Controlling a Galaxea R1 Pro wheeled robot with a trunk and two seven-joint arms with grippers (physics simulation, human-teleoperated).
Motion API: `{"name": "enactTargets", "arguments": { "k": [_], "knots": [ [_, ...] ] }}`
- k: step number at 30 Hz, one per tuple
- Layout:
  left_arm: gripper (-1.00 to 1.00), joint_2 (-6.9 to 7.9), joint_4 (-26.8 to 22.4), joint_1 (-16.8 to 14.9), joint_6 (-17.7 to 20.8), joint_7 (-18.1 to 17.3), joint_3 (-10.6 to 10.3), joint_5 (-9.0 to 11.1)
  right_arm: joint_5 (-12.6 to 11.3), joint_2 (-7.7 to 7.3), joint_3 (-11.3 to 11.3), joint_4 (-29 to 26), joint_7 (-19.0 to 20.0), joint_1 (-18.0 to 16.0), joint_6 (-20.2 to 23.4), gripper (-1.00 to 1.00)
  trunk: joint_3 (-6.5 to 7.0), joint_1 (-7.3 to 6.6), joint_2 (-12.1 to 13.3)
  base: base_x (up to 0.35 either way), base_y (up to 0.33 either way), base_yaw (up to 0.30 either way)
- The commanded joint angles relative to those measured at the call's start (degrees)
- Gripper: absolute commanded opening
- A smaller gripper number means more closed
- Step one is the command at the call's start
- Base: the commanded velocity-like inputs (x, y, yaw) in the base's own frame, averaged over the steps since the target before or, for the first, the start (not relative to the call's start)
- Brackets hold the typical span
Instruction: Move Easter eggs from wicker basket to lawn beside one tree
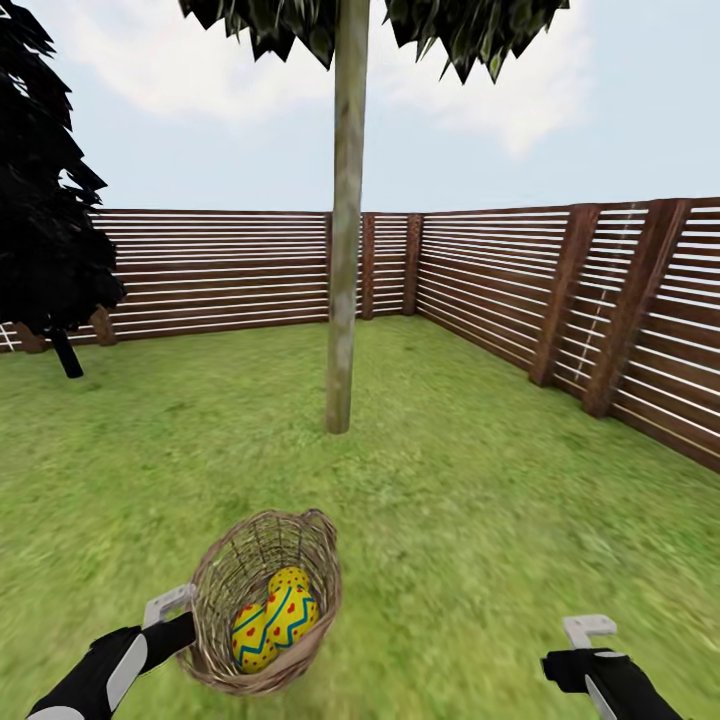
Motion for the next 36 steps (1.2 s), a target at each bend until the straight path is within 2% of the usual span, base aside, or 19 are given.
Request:
{"name": "enactTargets", "arguments": {
  "k": [1,22,36],
  "knots": [
    [-1.00,-0.03,-0.11,-0.04,0.41,-0.24,0.40,0.55,-0.37,-0.07,0.23,-0.10,-0.19,-0.03,0.30,1.00,-0.06,0.02,-0.03,0.281,0.223,0.000],
    [-1.00,-0.30,-0.11,-0.04,0.41,-0.24,0.31,0.55,-0.59,-0.23,0.23,-0.10,-0.19,-0.04,0.30,1.00,-0.06,0.02,-0.03,0.281,0.223,0.000],
    [-1.00,-0.38,-0.06,-0.04,0.41,-0.24,0.29,0.55,-0.65,-0.31,0.23,-0.10,-0.19,-0.02,0.30,1.00,-0.06,0.02,-0.03,0.340,0.014,0.000]
  ]
}}
